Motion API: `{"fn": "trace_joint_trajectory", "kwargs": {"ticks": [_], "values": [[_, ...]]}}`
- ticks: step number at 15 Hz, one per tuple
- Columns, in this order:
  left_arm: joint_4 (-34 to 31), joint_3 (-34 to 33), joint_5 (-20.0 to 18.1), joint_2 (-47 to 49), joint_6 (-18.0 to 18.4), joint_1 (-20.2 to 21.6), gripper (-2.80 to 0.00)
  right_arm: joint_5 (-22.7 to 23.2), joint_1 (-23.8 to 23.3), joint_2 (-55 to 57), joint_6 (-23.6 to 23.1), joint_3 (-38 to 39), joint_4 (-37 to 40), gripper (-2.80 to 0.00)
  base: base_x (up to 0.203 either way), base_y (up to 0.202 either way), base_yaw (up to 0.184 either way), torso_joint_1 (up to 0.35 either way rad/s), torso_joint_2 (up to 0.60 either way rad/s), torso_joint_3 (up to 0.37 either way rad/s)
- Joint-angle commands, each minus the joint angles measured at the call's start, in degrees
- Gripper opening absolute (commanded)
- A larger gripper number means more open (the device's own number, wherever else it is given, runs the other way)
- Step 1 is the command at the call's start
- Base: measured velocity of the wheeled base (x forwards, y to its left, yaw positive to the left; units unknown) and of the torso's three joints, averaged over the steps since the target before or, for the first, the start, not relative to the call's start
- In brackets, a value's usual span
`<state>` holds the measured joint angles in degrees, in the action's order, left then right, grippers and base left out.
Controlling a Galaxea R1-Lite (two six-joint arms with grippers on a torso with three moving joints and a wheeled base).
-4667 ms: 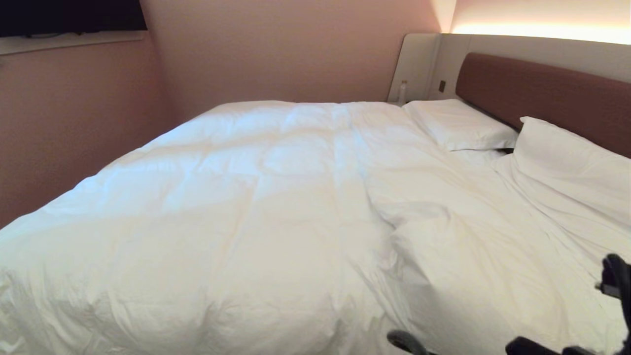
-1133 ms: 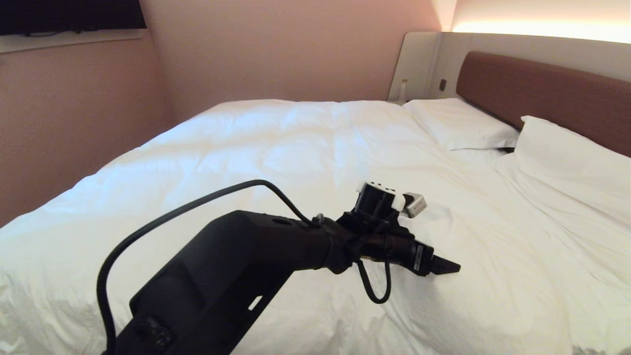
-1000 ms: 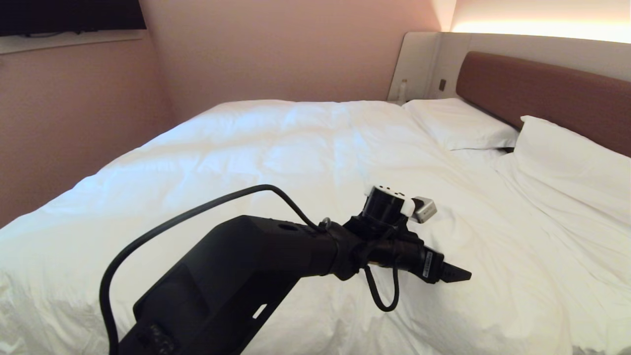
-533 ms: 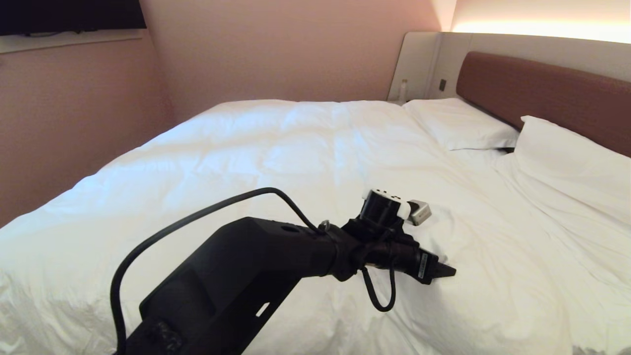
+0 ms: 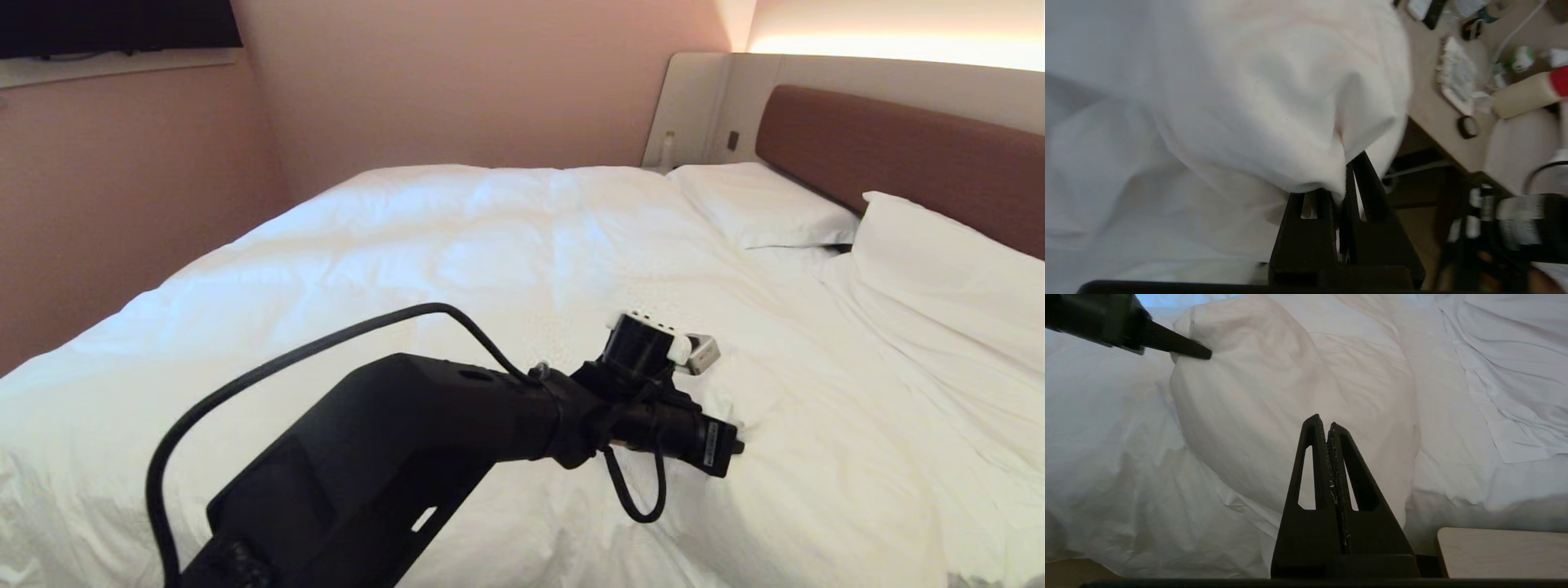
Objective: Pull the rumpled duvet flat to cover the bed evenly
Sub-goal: Flatten the corners of the folded blanket
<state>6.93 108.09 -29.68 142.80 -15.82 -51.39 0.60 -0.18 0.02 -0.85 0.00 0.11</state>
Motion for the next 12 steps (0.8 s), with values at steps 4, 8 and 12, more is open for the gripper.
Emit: {"fn": "trace_joint_trajectory", "kwargs": {"ticks": [4,8,12], "values": [[-0.26,-8.39,2.20,-9.33,-2.40,-6.43,-2.80,0.02,0.01,-0.02,-0.02,0.00,-0.02,-2.80,0.000,0.000,0.000,0.000,0.00,0.000],[-0.47,-16.05,2.91,-19.63,-5.09,-13.63,-2.80,0.02,0.01,-0.02,-0.02,0.00,-0.02,-2.80,0.000,0.000,0.000,0.000,0.00,0.000],[-2.78,-15.97,3.04,-22.57,-8.54,-17.19,-2.80,0.02,0.01,-0.02,-0.02,0.00,-0.02,-2.80,0.000,0.000,0.000,0.000,0.00,0.000]]}}
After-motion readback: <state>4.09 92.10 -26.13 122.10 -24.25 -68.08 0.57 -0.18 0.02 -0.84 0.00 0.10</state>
